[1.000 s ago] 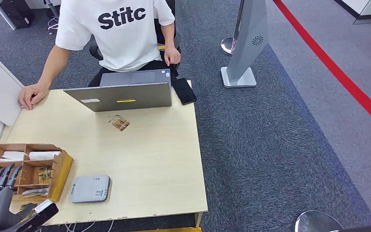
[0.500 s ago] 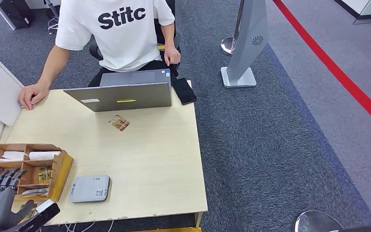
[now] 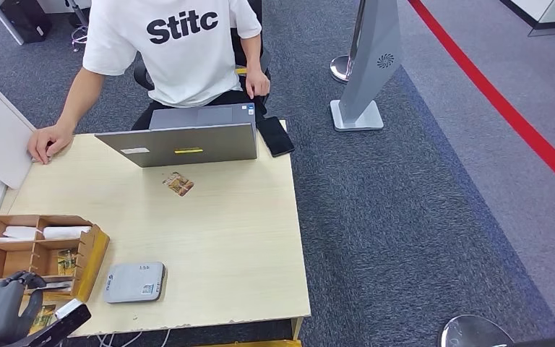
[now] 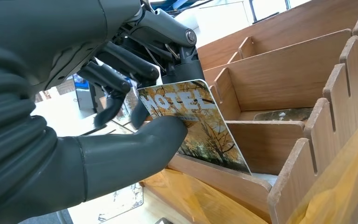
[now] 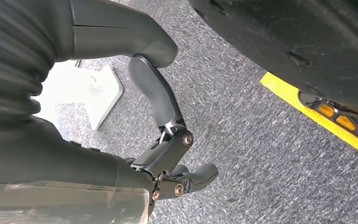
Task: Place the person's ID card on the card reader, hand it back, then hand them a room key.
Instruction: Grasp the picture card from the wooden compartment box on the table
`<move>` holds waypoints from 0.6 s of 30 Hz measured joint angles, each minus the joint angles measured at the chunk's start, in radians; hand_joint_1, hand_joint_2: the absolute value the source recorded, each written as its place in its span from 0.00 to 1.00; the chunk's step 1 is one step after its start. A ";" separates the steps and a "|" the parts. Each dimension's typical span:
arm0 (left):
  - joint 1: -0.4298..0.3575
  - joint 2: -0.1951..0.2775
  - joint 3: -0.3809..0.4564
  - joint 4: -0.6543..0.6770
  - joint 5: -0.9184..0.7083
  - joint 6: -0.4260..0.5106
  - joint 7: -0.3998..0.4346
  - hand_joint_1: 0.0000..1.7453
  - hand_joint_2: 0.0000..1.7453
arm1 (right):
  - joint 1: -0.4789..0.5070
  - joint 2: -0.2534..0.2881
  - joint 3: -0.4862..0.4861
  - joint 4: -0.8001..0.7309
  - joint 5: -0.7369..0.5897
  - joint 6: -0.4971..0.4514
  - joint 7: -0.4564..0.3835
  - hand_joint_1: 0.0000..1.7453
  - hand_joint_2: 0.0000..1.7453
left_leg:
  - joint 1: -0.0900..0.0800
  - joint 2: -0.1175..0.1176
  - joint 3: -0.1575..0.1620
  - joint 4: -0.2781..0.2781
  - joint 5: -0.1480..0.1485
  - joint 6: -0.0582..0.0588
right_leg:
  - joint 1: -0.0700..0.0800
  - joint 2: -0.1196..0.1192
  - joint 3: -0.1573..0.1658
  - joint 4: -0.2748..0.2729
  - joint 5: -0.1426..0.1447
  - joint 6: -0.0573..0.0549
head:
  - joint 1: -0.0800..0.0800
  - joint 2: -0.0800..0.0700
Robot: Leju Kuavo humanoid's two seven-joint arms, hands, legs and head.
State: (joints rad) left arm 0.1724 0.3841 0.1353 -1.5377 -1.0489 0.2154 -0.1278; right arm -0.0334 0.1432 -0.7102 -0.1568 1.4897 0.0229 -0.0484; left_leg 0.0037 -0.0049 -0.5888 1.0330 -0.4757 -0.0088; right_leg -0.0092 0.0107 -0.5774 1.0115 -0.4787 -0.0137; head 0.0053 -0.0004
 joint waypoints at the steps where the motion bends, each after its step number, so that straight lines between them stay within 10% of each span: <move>1: 0.000 0.000 0.000 0.000 0.000 0.002 0.000 1.00 1.00 | 0.000 0.000 0.000 0.000 0.000 0.000 0.000 0.00 1.00 | 0.000 0.000 0.000 0.000 0.000 0.000 | 0.000 0.000 0.000 0.000 0.000 0.000 | 0.000 0.000; 18: -0.002 0.002 -0.001 -0.004 0.003 0.029 -0.003 1.00 1.00 | 0.000 0.000 0.001 0.000 -0.002 -0.005 0.004 0.00 1.00 | 0.000 0.000 0.000 0.000 0.000 0.000 | 0.000 0.000 0.000 0.000 0.000 0.000 | 0.000 0.000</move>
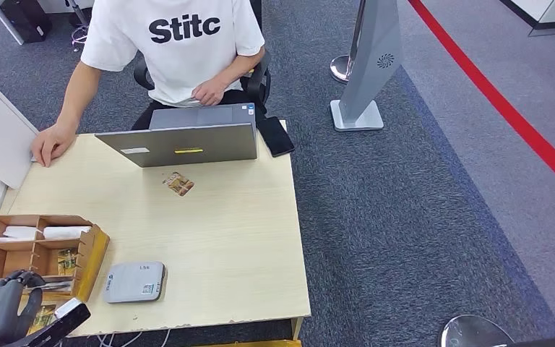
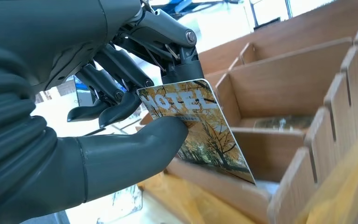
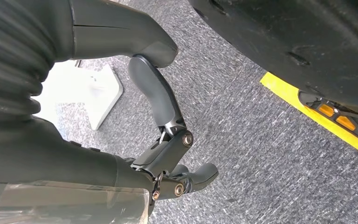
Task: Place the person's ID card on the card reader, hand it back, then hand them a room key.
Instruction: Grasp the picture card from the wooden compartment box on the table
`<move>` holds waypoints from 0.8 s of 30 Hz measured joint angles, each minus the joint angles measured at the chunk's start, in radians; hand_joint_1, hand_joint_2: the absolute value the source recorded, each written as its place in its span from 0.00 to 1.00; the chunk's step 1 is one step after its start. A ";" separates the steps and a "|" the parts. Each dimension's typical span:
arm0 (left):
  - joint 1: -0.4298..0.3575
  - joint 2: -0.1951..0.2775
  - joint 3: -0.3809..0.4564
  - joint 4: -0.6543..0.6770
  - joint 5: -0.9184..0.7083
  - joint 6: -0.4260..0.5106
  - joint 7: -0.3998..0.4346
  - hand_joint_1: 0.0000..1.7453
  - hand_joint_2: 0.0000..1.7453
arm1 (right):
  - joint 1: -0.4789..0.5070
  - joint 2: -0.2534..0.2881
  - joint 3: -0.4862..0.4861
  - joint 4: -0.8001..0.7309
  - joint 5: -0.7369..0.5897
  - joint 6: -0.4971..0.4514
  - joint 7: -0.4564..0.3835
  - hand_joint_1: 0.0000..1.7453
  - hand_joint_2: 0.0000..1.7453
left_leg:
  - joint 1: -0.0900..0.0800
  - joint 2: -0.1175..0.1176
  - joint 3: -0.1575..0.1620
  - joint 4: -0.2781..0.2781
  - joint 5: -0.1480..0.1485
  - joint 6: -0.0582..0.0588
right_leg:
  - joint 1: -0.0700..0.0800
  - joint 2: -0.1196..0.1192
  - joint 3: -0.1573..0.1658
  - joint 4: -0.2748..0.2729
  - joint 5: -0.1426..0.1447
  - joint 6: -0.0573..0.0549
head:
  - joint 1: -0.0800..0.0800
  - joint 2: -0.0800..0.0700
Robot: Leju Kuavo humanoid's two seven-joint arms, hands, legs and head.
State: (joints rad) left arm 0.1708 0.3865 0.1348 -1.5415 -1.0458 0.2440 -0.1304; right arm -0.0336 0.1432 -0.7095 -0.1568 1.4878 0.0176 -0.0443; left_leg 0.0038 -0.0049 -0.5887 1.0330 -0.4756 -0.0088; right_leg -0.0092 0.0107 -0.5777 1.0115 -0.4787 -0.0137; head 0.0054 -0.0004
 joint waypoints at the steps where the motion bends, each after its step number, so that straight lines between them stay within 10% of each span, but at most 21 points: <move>1: -0.002 0.002 0.000 -0.003 -0.001 0.006 -0.001 1.00 1.00 | 0.000 0.000 0.000 0.000 -0.001 -0.004 0.004 0.00 1.00 | 0.000 0.000 0.000 0.000 0.000 0.000 | 0.000 0.000 0.000 0.000 0.000 0.000 | 0.000 0.000; 24: -0.192 0.090 -0.014 -0.092 -0.014 0.006 -0.001 1.00 1.00 | -0.002 0.010 0.014 0.000 0.002 -0.017 0.023 0.00 1.00 | 0.000 0.000 0.000 0.000 0.000 0.000 | 0.000 0.001 -0.001 0.000 0.001 -0.001 | 0.000 0.000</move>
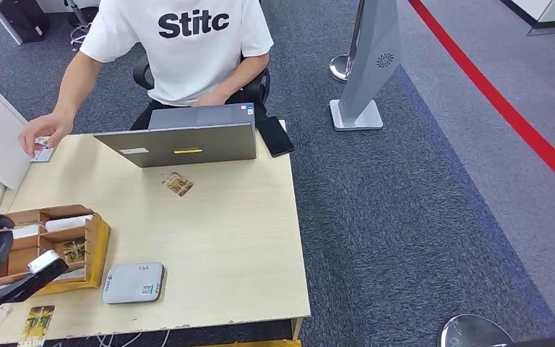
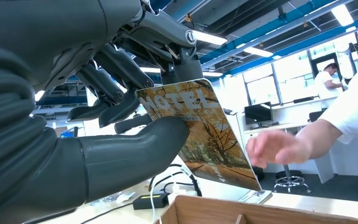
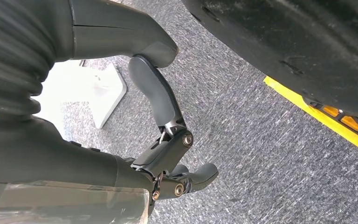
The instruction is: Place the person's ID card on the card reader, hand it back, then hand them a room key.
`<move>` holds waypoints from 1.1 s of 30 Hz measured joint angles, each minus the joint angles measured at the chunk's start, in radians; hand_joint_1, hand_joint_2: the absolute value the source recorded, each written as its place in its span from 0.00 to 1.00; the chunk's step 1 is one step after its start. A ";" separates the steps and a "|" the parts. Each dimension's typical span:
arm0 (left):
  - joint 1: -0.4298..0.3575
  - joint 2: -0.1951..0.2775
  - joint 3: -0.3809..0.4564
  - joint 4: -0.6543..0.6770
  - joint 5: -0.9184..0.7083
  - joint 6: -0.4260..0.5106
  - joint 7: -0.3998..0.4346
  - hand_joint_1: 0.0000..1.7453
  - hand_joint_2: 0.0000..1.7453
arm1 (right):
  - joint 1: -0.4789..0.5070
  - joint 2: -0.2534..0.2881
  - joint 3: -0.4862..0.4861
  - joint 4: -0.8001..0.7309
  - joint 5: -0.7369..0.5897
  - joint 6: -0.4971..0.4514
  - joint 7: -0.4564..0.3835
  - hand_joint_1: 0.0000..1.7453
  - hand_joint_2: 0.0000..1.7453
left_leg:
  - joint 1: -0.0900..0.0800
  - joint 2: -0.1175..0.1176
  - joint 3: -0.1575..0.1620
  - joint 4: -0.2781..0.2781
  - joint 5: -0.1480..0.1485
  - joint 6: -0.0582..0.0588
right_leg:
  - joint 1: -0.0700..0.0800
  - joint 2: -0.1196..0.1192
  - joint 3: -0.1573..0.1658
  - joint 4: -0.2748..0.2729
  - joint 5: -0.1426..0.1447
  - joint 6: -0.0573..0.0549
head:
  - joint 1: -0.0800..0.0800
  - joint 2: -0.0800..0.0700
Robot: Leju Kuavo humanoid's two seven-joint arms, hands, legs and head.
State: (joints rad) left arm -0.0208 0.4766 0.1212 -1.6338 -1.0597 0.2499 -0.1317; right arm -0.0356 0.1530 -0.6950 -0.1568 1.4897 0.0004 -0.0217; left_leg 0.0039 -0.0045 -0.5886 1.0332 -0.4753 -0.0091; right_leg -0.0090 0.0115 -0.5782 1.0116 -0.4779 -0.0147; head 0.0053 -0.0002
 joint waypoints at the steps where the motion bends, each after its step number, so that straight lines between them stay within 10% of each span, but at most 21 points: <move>1: 0.000 0.001 -0.001 -0.001 0.000 0.000 0.000 1.00 1.00 | 0.000 0.000 0.000 0.000 0.000 0.000 0.000 0.00 1.00 | 0.000 0.000 0.000 0.000 0.000 0.000 | 0.000 0.000 0.000 0.000 0.000 0.000 | 0.000 0.000; 21: -0.167 0.023 -0.074 -0.017 -0.028 -0.041 0.024 1.00 1.00 | -0.004 0.006 0.001 0.000 0.002 -0.003 0.000 0.00 1.00 | 0.000 0.000 0.000 0.001 0.001 0.000 | 0.000 0.000 -0.001 0.000 0.001 0.000 | 0.000 0.000; 33: -0.517 -0.006 -0.219 0.337 -0.093 -0.102 0.067 1.00 1.00 | -0.024 0.013 0.033 0.000 0.023 0.023 0.003 0.00 1.00 | 0.000 0.000 -0.001 0.001 0.005 -0.001 | 0.000 0.001 -0.002 0.001 0.004 -0.001 | 0.000 0.000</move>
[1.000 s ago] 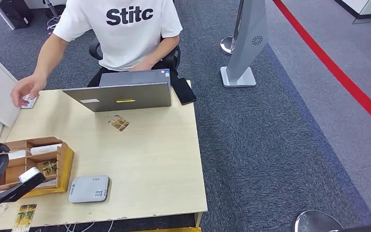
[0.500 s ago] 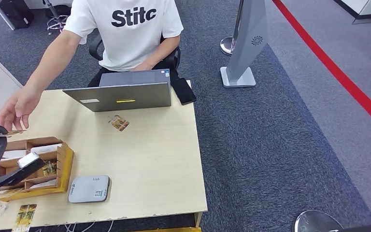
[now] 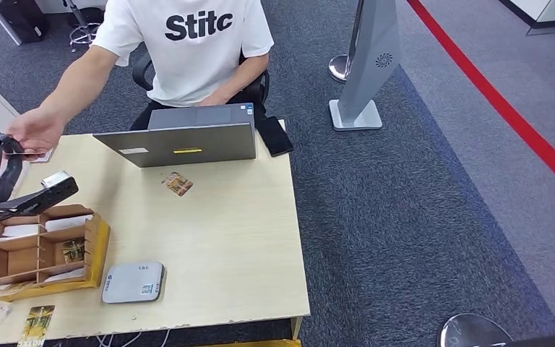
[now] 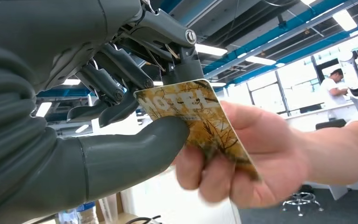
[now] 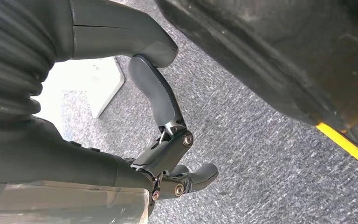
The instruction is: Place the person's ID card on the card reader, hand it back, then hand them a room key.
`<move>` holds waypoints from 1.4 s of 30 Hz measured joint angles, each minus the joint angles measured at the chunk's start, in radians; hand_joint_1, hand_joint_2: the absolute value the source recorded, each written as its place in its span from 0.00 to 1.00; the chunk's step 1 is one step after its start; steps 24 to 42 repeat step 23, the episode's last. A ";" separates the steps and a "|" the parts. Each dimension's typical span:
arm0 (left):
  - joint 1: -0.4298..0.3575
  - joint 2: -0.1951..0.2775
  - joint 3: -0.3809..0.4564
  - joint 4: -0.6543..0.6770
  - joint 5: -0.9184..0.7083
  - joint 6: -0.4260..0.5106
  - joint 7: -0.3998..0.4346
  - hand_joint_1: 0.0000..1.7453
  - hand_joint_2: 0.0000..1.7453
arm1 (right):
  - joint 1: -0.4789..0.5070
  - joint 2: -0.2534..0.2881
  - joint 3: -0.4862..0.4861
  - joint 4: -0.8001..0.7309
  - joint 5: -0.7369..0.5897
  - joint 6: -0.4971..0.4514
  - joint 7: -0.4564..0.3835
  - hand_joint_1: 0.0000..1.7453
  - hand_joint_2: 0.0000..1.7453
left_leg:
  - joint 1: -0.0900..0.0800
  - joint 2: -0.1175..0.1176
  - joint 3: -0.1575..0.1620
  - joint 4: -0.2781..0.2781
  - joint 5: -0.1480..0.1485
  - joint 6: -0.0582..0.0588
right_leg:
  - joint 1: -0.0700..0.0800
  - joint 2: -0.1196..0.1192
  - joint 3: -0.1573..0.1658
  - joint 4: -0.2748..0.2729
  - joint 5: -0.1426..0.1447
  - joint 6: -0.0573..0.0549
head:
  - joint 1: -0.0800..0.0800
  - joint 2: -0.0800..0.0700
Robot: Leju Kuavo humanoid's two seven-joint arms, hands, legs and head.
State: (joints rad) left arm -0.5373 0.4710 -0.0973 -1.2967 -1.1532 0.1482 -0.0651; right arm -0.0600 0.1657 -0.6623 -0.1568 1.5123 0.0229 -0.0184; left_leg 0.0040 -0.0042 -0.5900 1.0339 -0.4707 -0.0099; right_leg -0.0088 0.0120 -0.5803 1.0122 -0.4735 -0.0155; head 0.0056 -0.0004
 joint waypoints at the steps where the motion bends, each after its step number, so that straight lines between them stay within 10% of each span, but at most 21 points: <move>1: -0.007 -0.001 -0.005 0.010 0.001 0.001 0.001 1.00 1.00 | 0.000 0.000 0.001 0.000 0.000 0.000 0.000 0.00 1.00 | 0.000 0.000 0.000 0.000 0.000 0.000 | 0.000 0.000 0.000 0.000 0.000 0.000 | 0.000 0.000; 12: -0.034 -0.011 -0.022 0.047 0.006 0.013 0.012 1.00 1.00 | 0.002 0.000 0.010 0.000 -0.003 -0.001 -0.001 0.00 1.00 | 0.000 0.005 0.000 0.000 -0.002 -0.001 | 0.000 0.006 -0.002 0.000 0.000 0.000 | 0.000 0.000; 16: -0.030 -0.013 -0.024 0.047 0.006 0.033 0.021 0.00 1.00 | 0.003 0.000 0.010 0.000 -0.005 -0.002 -0.002 0.00 1.00 | 0.000 0.006 -0.001 0.000 -0.002 -0.001 | 0.000 0.007 -0.002 0.000 0.000 0.000 | 0.000 0.000; 42: -0.006 -0.027 -0.024 0.041 0.003 0.110 0.030 0.00 1.00 | 0.003 0.001 0.011 0.000 -0.005 -0.004 -0.001 0.00 1.00 | 0.000 0.005 -0.001 0.000 -0.003 -0.001 | 0.000 0.006 -0.002 0.000 -0.001 0.000 | 0.000 0.000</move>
